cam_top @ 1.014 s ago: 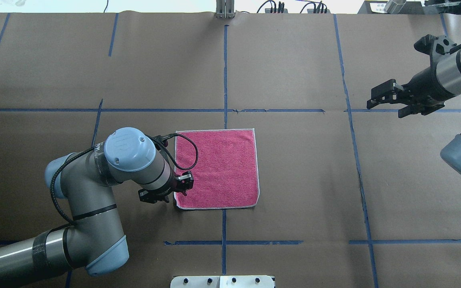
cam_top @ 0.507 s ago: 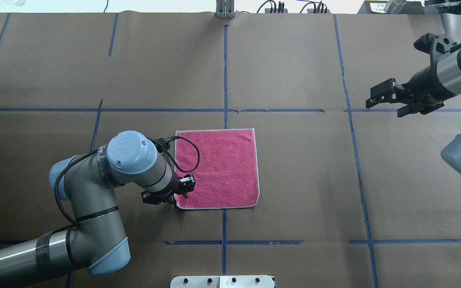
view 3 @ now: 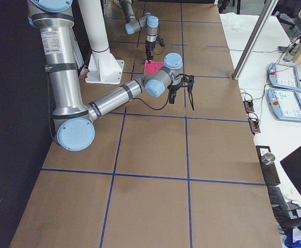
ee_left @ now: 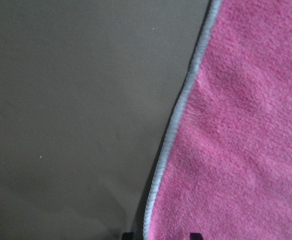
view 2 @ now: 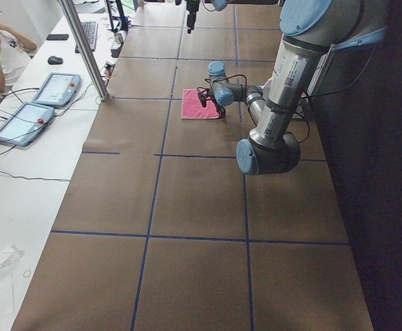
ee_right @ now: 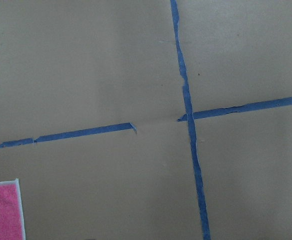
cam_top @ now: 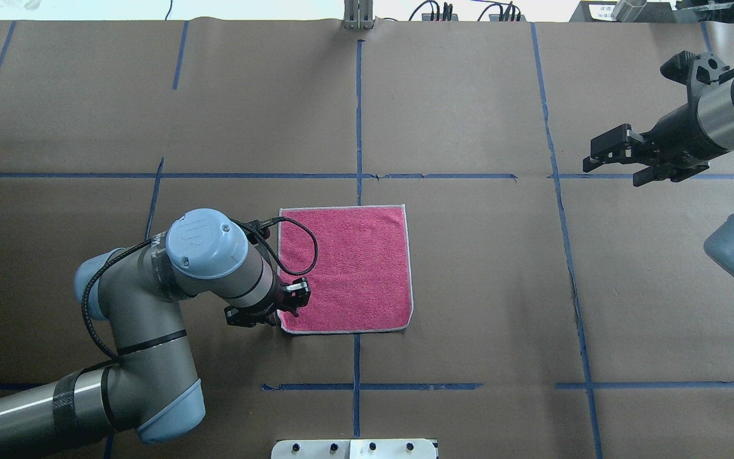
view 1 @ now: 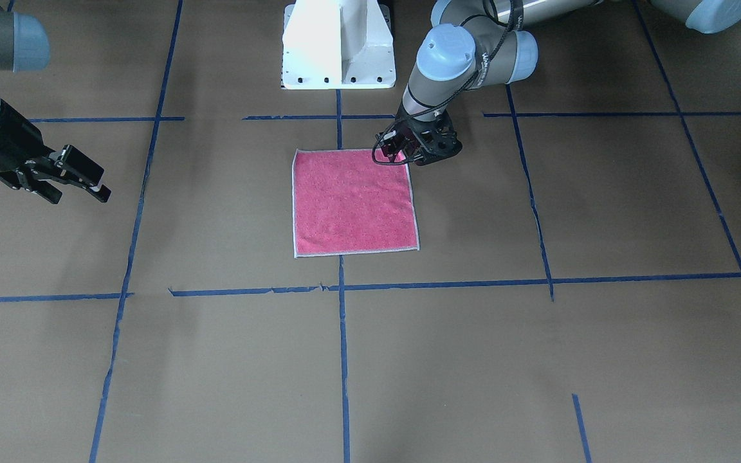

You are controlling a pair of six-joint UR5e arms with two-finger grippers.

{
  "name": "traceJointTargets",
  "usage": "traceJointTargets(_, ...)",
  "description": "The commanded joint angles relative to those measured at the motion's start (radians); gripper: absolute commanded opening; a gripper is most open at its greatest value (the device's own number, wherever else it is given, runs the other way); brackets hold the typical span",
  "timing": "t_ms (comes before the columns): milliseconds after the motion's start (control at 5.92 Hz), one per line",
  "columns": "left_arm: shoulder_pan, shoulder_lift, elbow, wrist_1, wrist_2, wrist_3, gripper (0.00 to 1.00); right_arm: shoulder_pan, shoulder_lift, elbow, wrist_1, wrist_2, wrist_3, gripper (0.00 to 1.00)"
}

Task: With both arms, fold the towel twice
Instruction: 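Grasp the towel edge with the left gripper while the right gripper approaches the opposite edge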

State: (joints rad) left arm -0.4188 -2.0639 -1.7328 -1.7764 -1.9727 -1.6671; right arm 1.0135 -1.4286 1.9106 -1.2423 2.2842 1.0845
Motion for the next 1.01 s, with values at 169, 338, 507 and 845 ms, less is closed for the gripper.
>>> traceJointTargets(169, 0.0, 0.005, -0.004, 0.0, -0.003, 0.0, 0.08, -0.001, 0.0, 0.004, -0.003, 0.004, 0.002, 1.0)
traceJointTargets(338, 0.0, 0.004, -0.004, 0.0, -0.008, -0.002, 0.02, -0.006, 0.0, 0.004, -0.003, 0.004, 0.002, 1.0)
traceJointTargets(507, 0.0, 0.007, -0.033, 0.008, -0.011, -0.002, 0.0, -0.042, 0.007, 0.004, -0.002, -0.006, 0.049, 1.0)
traceJointTargets(845, 0.0, -0.001, -0.039, 0.009, -0.012, 0.0, 0.0, -0.253, 0.135, -0.002, -0.003, -0.183, 0.313, 1.0)
